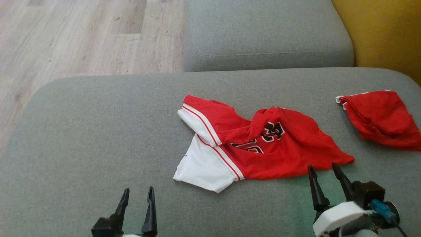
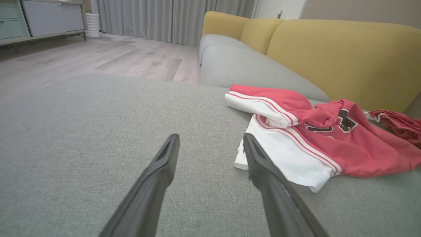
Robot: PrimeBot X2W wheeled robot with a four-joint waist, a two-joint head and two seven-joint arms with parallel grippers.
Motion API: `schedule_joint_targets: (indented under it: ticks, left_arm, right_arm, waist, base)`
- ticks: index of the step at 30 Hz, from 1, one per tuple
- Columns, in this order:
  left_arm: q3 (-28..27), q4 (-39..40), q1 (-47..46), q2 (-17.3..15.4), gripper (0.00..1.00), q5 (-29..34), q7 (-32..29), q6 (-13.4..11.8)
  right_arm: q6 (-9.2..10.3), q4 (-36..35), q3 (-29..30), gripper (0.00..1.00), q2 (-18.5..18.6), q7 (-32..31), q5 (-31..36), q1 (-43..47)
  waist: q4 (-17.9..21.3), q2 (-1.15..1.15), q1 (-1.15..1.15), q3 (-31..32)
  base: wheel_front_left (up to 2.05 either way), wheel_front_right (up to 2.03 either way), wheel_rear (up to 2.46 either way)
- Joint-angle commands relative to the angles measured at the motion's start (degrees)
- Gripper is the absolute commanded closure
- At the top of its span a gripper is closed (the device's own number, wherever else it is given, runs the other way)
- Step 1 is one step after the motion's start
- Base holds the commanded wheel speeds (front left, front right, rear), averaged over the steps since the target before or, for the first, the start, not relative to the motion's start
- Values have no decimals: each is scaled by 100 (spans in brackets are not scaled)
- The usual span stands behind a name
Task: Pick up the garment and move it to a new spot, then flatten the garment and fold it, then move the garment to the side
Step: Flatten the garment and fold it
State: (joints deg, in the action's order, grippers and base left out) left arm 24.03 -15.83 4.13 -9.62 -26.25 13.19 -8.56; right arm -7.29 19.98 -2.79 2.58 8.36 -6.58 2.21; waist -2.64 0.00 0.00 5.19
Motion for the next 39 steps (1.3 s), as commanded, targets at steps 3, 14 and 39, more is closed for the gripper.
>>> schedule_joint_targets:
  ticks: [3,14,39]
  left_arm:
    - [-67,173,-249,-71,0,1,-96,37]
    - [189,-542,-1154,115,0,-69,-714,302]
    - [206,-1902,-2190,371,100,-200,-490,290]
  right_arm:
    - [-20,-271,-132,0,30,5,-16,-207]
    - [-20,-429,-114,0,30,-102,74,-365]
    - [-20,688,1606,0,30,-268,834,-1791]
  waist:
    - [35,0,0,-113]
    - [382,0,0,-602]
    - [518,0,0,-1463]
  base:
    - [0,0,0]
    - [0,0,0]
    - [0,0,0]
